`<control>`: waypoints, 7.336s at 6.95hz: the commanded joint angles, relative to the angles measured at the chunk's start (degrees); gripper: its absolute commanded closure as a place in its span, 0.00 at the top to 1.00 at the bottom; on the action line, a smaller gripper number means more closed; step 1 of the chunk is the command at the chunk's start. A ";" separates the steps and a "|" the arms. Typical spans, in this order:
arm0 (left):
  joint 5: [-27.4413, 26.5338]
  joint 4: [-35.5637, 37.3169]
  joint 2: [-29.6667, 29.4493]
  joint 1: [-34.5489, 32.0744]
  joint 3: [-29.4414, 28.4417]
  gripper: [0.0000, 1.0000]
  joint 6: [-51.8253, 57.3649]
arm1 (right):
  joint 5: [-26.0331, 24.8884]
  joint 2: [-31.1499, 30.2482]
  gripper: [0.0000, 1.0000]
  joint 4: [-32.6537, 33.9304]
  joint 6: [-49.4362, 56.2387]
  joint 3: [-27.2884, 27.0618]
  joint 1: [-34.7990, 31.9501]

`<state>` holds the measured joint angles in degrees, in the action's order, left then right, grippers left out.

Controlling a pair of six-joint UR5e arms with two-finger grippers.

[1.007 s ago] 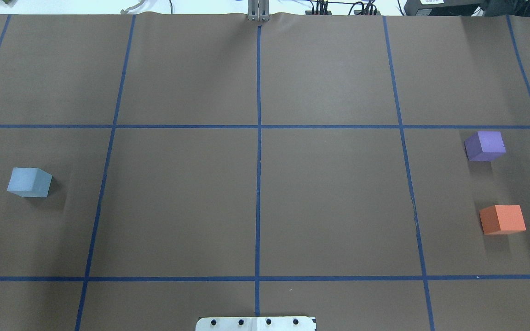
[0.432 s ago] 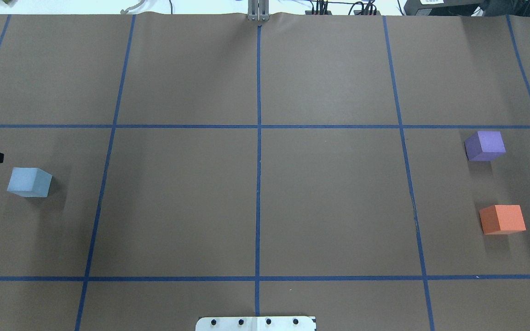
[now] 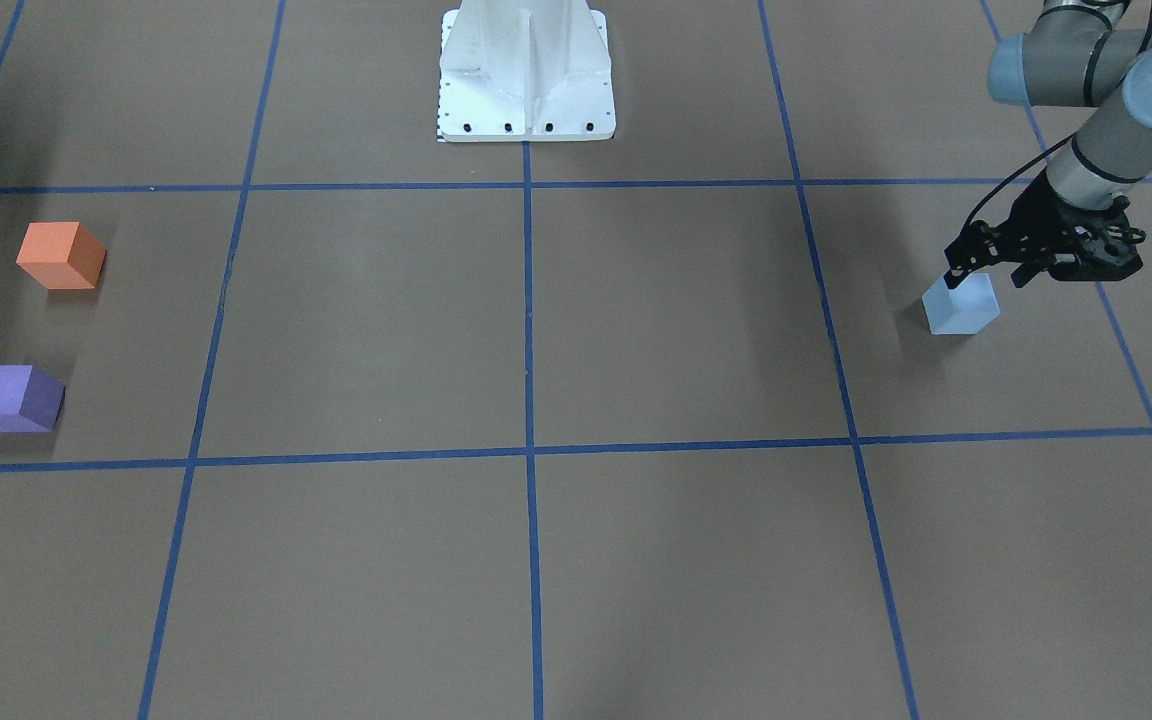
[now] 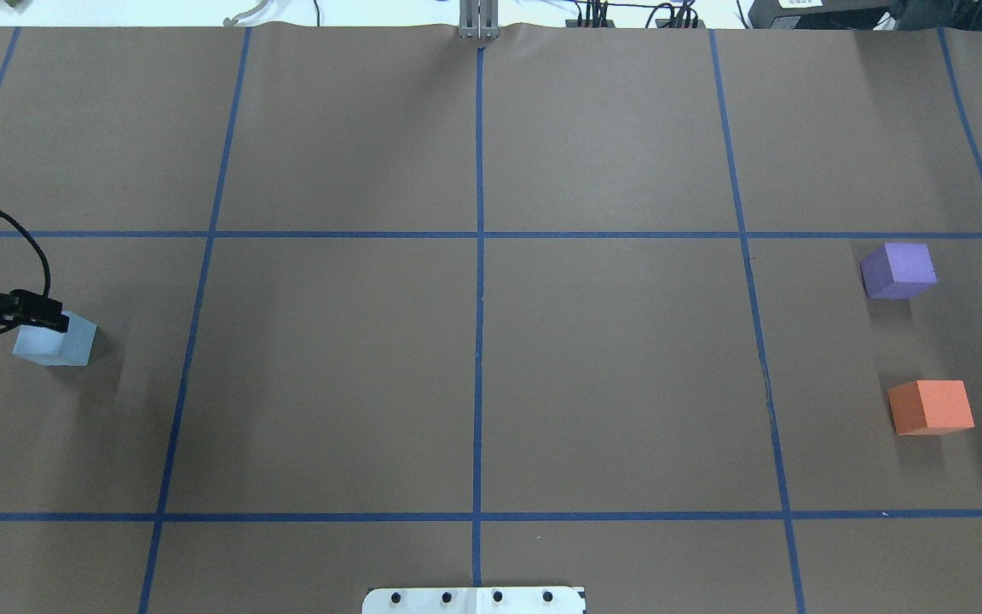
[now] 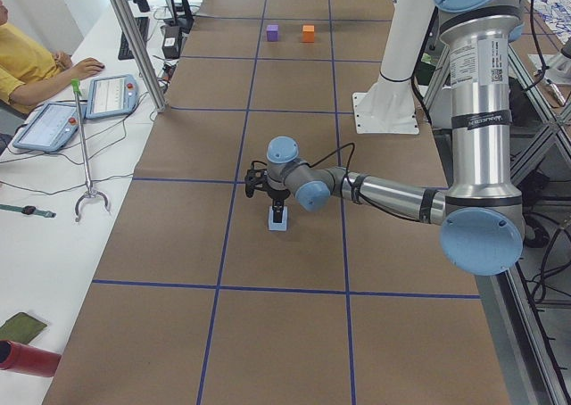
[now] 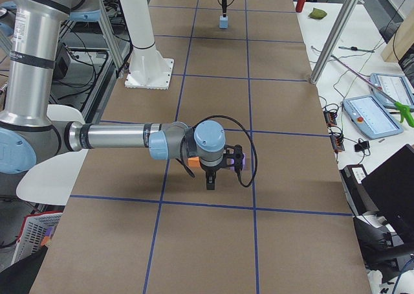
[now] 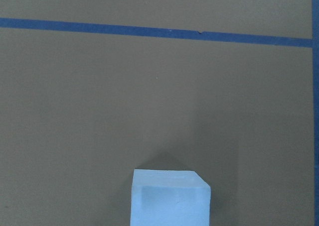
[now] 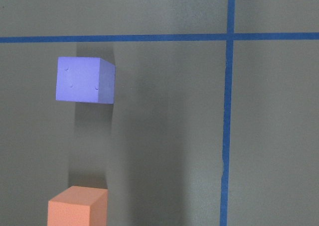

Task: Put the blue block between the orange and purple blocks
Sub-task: 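Lower the left gripper onto the light blue cube and grasp it, then carry the light blue cube with the left gripper toward the table center, then release the light blue cube with the left gripper while the right arm reaches toward it, then grasp the light blue cube with the right gripper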

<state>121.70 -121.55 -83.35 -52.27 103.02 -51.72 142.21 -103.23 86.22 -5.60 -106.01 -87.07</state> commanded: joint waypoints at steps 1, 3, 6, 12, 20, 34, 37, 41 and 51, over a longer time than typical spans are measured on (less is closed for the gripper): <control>-4.08 0.26 0.12 3.57 -1.33 1.00 -0.05 | 0.00 -0.13 1.00 0.00 0.15 0.10 0.23; -4.19 0.26 -0.40 3.76 -2.73 1.00 -0.05 | 0.00 -0.13 1.00 -0.09 0.16 0.10 0.32; -4.19 0.17 -3.92 3.85 -6.34 0.81 -0.05 | 0.00 -0.13 1.00 -0.09 0.24 0.10 0.76; 3.28 12.80 -20.46 6.98 2.36 0.00 -19.23 | 1.66 0.22 1.00 -0.18 0.16 0.01 1.63; -16.84 16.19 -78.17 29.76 -47.17 0.00 -34.86 | 10.72 -1.71 1.00 -4.31 0.16 0.36 2.34; -19.16 26.19 -59.28 25.05 -16.00 1.00 -31.79 | -3.91 17.51 1.00 -22.41 -55.15 -1.21 28.22; -17.38 26.10 -41.66 21.78 -0.13 1.00 -22.30 | -19.90 25.33 1.00 -21.80 -69.07 -2.01 43.86; -17.20 25.40 -39.43 21.16 -0.72 1.00 -21.32 | -31.44 31.69 1.00 -7.92 -72.27 -2.27 51.29; -17.38 25.14 -39.52 21.69 -1.60 1.00 -22.02 | -41.75 30.89 1.00 -7.82 -60.23 0.88 59.38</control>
<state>104.36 -96.34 -122.80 -30.64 101.30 -73.63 100.57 -72.32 78.52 -65.87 -105.97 -27.90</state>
